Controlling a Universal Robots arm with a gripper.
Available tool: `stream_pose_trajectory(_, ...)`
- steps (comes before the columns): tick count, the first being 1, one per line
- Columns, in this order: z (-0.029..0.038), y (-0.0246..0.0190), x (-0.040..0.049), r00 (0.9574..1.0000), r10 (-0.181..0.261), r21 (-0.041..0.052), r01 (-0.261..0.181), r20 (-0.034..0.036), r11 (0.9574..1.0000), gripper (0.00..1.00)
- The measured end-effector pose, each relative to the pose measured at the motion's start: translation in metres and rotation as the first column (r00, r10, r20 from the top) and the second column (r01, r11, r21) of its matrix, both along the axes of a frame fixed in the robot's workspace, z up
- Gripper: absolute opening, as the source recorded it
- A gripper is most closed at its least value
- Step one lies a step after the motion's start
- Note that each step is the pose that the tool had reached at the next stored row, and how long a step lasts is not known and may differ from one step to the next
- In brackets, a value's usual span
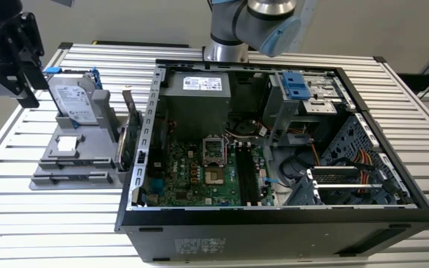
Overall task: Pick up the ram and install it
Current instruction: 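Pick up the ram and move it above insertion slot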
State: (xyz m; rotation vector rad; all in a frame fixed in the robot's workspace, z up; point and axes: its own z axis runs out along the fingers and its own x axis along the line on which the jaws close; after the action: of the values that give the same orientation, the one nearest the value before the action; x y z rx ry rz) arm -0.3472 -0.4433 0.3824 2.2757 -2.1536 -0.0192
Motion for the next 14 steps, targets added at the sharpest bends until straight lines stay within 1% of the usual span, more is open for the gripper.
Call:
stream_pose_trajectory(8, -0.0011, 0.0000, 0.0000, 1.0000, 0.000, 0.0000, 0.000, 0.0010, 1.0000, 1.00)
stream_pose_trajectory(14, -0.0026, 0.0000, -0.0005, 1.0000, 0.000, 0.0001, 0.000, 0.0060, 1.0000, 1.00)
